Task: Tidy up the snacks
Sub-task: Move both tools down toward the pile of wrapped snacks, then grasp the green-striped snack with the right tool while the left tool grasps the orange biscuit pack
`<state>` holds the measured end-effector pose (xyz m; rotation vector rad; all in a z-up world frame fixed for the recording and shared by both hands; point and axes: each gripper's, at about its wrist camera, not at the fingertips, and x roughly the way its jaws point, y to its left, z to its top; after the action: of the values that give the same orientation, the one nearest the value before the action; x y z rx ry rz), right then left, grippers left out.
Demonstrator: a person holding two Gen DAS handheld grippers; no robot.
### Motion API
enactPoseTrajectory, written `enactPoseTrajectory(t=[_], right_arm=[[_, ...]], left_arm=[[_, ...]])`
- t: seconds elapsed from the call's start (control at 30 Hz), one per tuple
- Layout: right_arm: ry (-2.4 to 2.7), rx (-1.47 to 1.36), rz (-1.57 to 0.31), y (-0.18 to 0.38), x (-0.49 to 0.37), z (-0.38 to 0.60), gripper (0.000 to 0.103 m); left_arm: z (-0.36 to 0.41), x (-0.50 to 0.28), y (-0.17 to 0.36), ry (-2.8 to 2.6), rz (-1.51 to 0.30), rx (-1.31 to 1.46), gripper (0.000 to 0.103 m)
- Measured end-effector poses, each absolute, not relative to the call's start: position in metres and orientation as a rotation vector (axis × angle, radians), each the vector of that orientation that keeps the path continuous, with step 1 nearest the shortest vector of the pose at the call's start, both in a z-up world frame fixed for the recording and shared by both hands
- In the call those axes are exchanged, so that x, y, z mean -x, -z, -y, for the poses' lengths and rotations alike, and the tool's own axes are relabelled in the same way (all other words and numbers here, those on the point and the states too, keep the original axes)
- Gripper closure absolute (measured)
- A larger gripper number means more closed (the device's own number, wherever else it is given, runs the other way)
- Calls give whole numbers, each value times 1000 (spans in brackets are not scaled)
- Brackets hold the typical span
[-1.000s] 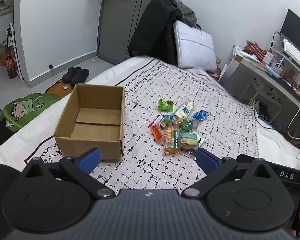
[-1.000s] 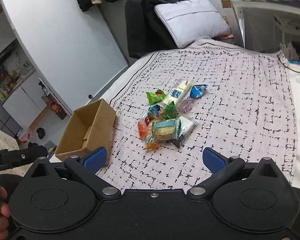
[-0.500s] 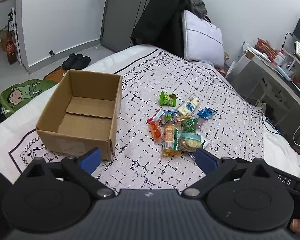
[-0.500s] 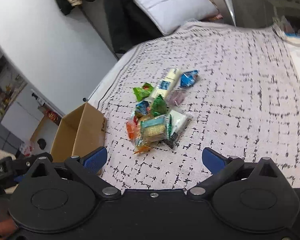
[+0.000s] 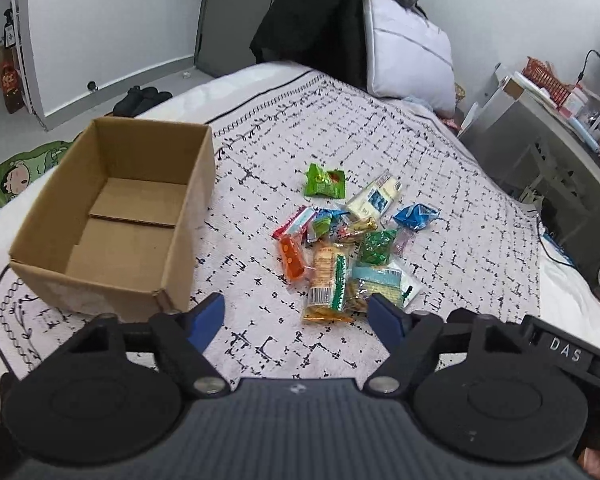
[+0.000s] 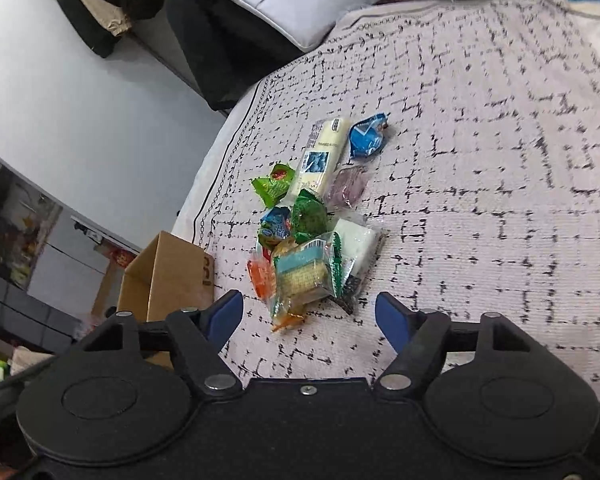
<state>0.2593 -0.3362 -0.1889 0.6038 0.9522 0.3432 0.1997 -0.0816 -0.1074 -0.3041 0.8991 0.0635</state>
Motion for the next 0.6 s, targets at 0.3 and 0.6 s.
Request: enactPoseTrajectory(t=[0.3,0.6], right_arm=[[-370,-647,-1055,217,-294,326,42],[-358,-660,-1148,241,-314,320,65]], left_arm=[[91,-230,136,-78,-970,304,34],[99,-257,163,-92,-1025,305,34]])
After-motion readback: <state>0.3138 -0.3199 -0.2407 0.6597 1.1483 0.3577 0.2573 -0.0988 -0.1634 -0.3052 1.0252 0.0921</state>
